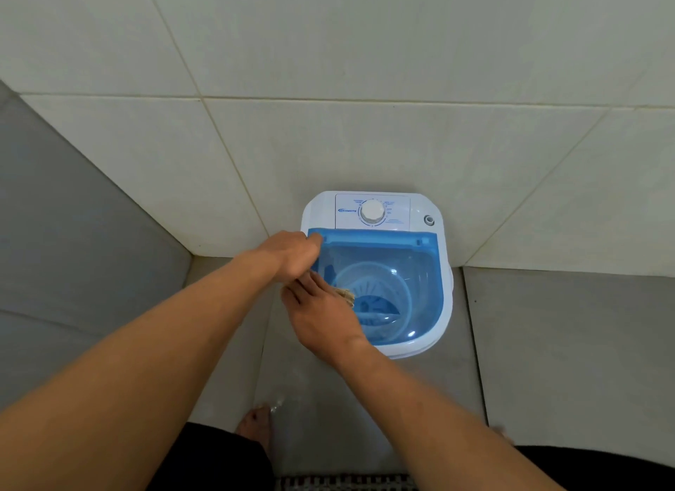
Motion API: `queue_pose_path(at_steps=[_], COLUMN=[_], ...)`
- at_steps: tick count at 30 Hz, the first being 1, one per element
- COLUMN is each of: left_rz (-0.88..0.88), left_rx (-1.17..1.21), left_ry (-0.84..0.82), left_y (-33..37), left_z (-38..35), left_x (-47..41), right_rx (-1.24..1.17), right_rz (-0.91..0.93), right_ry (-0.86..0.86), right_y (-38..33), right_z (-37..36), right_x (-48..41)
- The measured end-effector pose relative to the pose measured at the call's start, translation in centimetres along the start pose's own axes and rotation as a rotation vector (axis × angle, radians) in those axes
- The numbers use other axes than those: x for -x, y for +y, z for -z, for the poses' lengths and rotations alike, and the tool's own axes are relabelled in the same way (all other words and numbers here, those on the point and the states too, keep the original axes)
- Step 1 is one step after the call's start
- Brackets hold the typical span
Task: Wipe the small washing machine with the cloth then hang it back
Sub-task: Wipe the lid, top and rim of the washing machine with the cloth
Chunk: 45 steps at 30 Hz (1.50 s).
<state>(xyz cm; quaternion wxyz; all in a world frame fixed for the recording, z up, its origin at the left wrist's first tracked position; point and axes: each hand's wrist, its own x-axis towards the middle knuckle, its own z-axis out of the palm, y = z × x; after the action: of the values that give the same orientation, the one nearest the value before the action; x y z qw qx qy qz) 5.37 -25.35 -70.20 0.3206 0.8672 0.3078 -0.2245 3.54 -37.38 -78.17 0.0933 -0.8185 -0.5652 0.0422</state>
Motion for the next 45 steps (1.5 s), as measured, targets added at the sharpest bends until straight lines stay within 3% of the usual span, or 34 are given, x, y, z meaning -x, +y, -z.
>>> queue_pose_path(at_steps=[17,28,34,40,45], left_rz=[-0.071,-0.056,-0.095,-0.147,-0.213], left_rx=[-0.096,-0.084,-0.112,-0.146,-0.306], left_ry=[0.008,0.001,0.048,0.079,0.136], left_y=[-0.5,-1.0,-1.4,-1.5,-2.2], left_z=[-0.8,-0.6,-0.9,-1.4,-2.6], left_x=[-0.2,-1.0,-0.7,-0.1,0.0], right_rx=[0.084,0.0,-0.044,-0.021,-0.152], right_rz=[0.388,0.045,0.049,-0.258,-0.492], right_ry=[-0.002,0.004,0.009,0.002,0.135], right_y=[1.8,0.3,1.7,7.6,8.3], right_z=[-0.7,0.3,-0.4,1.5,1.4], right_x=[5.8,0.7,2.8,3.7,2.9])
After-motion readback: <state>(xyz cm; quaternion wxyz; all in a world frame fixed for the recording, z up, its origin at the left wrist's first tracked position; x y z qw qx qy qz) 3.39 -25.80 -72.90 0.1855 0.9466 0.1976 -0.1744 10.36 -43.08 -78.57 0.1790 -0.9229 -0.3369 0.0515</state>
